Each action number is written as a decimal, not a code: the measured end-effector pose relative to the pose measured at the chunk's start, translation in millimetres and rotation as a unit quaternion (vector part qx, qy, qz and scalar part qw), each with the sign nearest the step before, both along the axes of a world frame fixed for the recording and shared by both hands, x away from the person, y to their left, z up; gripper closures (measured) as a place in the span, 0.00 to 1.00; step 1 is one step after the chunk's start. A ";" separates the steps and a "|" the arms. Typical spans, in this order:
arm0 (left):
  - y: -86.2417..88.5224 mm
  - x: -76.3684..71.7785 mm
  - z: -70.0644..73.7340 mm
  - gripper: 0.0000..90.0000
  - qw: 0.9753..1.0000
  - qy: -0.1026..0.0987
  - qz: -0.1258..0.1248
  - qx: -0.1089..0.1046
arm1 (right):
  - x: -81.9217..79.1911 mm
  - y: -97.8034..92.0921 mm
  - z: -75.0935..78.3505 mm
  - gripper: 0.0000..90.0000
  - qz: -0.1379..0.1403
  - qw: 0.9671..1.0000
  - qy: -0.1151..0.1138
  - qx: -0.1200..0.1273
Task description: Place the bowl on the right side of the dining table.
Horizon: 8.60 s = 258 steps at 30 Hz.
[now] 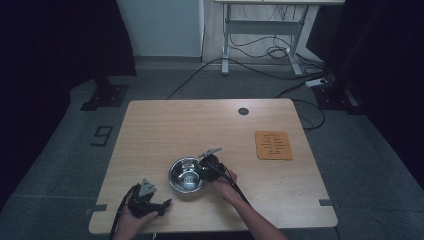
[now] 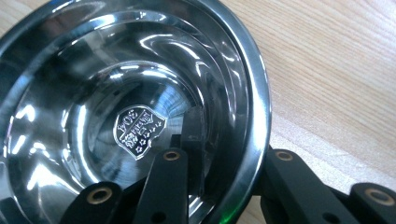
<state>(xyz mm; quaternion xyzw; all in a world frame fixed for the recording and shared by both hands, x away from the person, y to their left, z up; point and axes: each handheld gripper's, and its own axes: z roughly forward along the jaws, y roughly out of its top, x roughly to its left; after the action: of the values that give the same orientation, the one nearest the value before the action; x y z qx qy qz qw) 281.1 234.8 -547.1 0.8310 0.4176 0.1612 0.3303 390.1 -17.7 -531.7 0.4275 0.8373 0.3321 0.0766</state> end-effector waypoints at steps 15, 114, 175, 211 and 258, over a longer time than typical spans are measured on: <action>0.0 0.0 0.0 0.13 1.000 0.000 0.000 0.000 | 4.8 -9.9 3.5 0.96 -0.022 0.996 0.048 0.076; 0.2 0.4 0.1 0.13 1.000 0.001 -0.002 0.000 | 26.0 -155.0 43.8 0.95 -0.091 0.965 0.017 0.247; 0.2 0.8 0.1 0.13 1.000 0.000 -0.004 0.001 | 42.4 -228.8 33.0 0.96 -0.230 0.932 -0.009 0.279; 0.2 0.7 0.1 0.13 1.000 0.000 -0.004 0.001 | 48.1 -263.5 19.9 0.95 -0.293 0.916 -0.018 0.272; 0.2 0.7 0.1 0.13 1.000 0.000 -0.004 0.001 | 53.4 -303.7 5.2 0.96 -0.362 0.895 -0.026 0.260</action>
<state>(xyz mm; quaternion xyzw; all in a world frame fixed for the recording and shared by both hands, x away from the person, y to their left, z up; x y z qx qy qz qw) 281.9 235.0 -547.0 0.8327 0.4145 0.1600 0.3303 443.4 -321.5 -526.5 0.6969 0.5064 0.4980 0.0995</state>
